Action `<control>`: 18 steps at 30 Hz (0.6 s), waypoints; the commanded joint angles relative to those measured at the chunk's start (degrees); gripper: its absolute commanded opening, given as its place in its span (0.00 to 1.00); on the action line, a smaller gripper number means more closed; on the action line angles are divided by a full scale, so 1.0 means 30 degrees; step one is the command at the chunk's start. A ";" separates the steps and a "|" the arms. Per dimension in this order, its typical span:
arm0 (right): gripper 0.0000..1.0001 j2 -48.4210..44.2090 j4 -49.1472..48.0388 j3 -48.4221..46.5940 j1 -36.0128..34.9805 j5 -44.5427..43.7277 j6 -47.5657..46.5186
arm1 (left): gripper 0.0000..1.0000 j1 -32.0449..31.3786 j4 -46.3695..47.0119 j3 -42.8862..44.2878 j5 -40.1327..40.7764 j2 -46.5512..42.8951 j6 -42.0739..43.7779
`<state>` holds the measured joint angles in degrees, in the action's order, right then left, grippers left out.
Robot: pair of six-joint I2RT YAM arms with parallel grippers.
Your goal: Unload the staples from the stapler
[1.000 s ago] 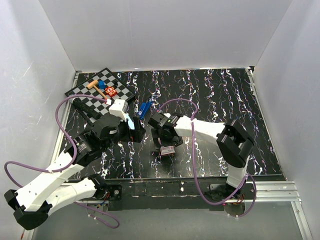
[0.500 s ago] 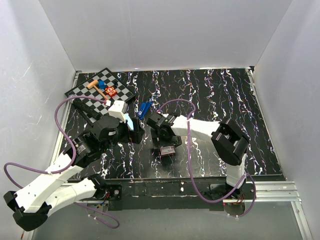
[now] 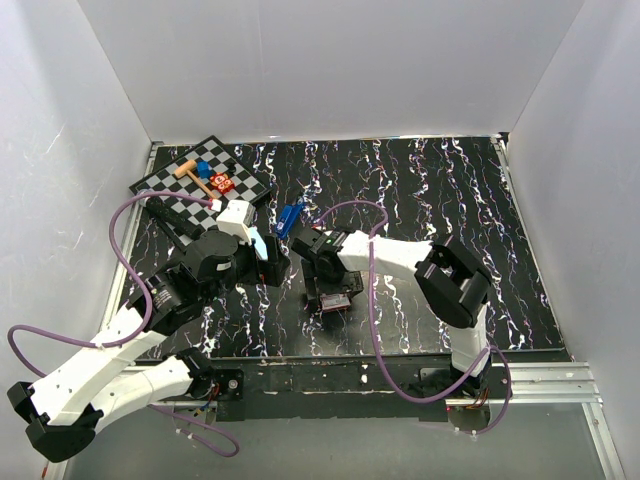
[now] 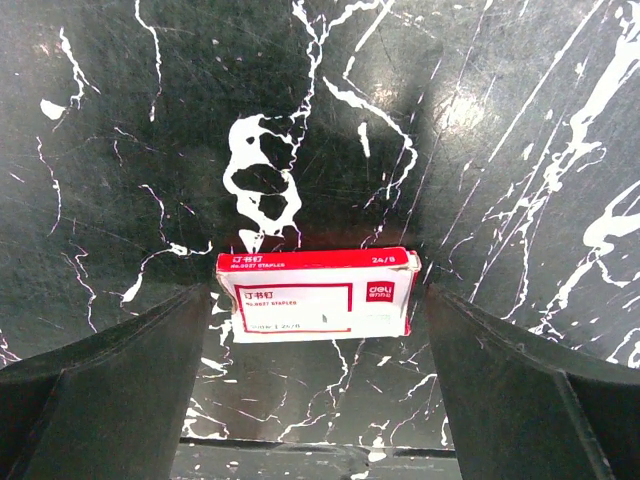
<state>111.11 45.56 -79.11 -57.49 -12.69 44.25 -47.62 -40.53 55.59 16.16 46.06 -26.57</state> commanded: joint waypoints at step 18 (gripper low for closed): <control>0.84 0.0874 0.0956 -0.0788 -0.0112 0.0392 0.0485 | 0.98 0.0051 0.0474 -0.0074 0.0325 0.0173 0.0389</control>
<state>112.77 46.61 -80.16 -57.49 -11.40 44.91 -47.62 -40.01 55.53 16.16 46.68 -26.15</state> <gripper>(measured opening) 0.861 0.981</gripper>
